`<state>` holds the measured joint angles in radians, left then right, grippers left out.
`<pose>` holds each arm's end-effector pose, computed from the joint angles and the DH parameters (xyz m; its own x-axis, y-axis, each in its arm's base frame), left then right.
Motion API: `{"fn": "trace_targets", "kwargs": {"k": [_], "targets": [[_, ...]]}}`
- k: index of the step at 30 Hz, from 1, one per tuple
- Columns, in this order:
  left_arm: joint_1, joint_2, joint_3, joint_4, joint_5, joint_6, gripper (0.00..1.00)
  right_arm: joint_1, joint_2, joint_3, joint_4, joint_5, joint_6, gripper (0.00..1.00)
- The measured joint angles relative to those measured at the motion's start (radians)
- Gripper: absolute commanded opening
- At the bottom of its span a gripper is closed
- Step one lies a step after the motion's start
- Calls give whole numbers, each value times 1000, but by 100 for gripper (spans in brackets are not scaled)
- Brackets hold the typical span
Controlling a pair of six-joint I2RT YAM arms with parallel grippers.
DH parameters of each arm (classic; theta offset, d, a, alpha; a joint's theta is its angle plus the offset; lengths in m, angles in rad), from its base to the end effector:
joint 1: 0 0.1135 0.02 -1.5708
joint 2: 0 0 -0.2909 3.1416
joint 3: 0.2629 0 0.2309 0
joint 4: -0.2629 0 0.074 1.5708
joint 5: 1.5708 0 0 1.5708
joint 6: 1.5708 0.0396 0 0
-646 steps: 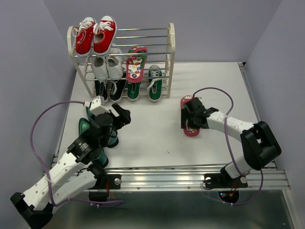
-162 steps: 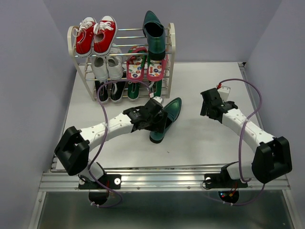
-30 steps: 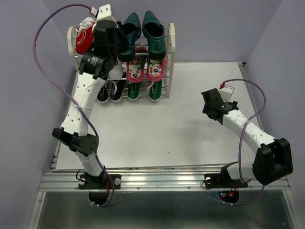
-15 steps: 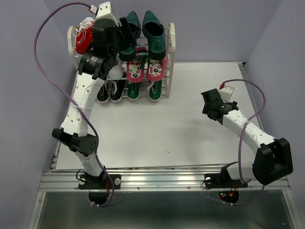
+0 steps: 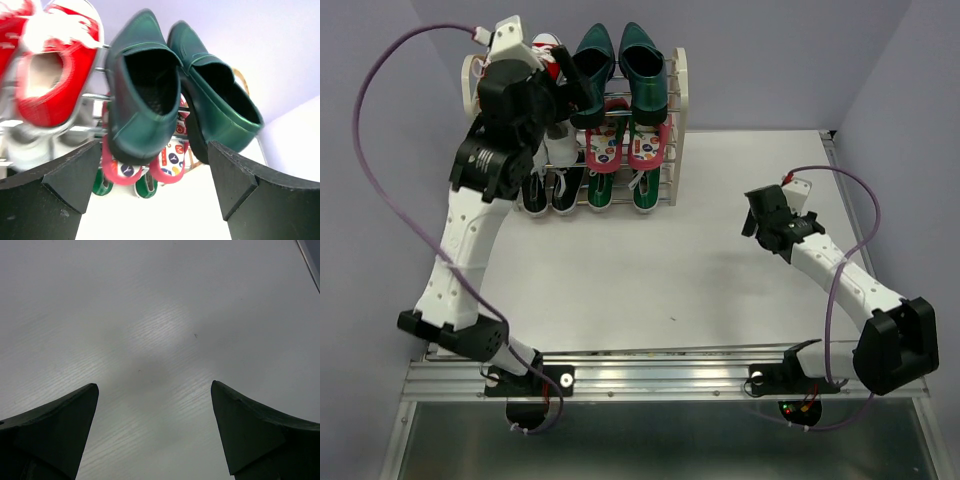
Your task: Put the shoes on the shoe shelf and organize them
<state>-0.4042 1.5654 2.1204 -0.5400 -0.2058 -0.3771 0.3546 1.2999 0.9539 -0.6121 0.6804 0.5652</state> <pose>0.2690 -0.1062 0.5746 -0.0598 -0.3665 -0.9285 0.1884 0.9093 -0.3710 0.2267 0.0574 0.2889 -0.6107 0.2178 -0.7613 0.4695 0.8738 -0.1266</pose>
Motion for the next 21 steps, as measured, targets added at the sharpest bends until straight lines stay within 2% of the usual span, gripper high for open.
{"fn": "trace_targets", "kwargs": {"k": [5,8,11,15,19,21], "targets": [[0,-301,-270,35,-44,-51,99,0,-65,-7,77,-44,-1,100],[-3,-582,-634,146,-78,-111,99,0,-113,-42,151,-85,-1,100],[-7,-837,-1011,137,-157,-169,99,0,-154,-98,206,-108,-4,100],[-7,-885,-1271,88,-205,-247,99,0,-213,-182,285,-131,-6,100],[-9,-874,-1403,66,-221,-300,99,0,-275,-258,362,-159,-1,100],[-9,-898,-1410,83,-230,-309,99,0,-293,-269,377,-167,-4,100]]}}
